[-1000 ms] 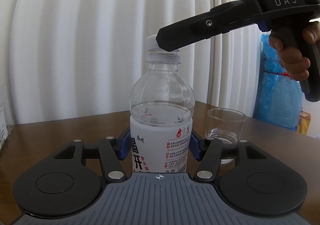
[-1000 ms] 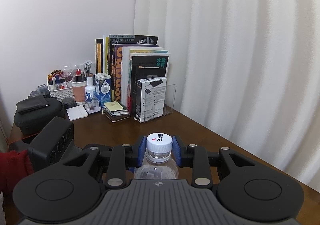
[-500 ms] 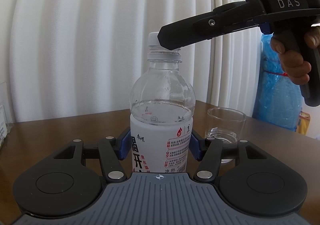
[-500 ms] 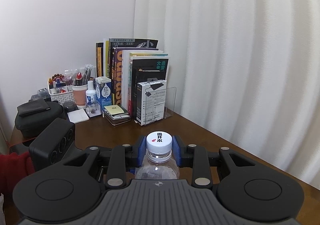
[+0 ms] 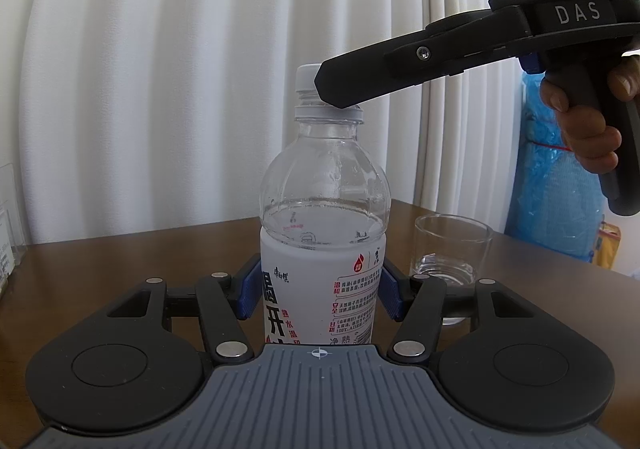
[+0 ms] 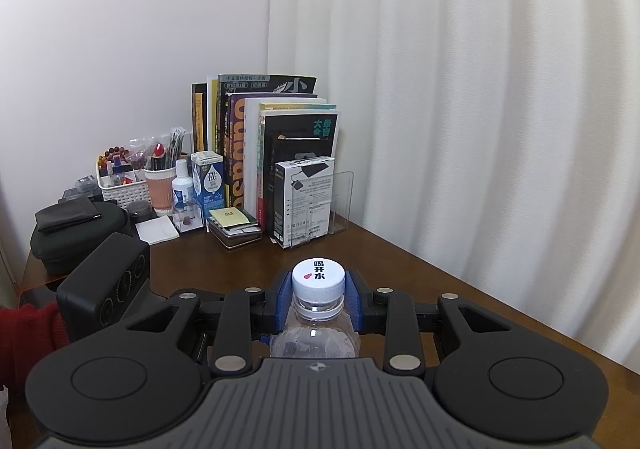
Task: Unscrew bottle cap and pour
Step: 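Twist the cap on the bottle mouth with the right tool while the left tool holds the bottle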
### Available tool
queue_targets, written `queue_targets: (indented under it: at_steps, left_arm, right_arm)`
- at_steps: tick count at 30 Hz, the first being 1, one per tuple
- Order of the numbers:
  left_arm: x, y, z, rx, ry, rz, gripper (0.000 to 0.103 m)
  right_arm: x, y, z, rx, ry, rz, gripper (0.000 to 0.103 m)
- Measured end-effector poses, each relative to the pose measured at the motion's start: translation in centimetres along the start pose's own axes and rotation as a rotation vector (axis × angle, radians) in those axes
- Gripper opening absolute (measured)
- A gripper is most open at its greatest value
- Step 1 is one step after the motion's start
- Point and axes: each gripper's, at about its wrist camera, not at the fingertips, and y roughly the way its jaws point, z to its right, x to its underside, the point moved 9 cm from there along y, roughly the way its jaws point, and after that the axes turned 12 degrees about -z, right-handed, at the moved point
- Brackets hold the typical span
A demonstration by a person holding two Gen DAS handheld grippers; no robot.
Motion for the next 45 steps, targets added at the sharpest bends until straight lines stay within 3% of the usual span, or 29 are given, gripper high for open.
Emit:
queue_targets:
  at_steps: [45]
  left_arm:
    - [0.1,0.38,-0.22,0.004,-0.004,-0.012,0.058]
  right_arm:
    - [-0.28,-0.07,-0.09,0.013,-0.003,0.014,0.033]
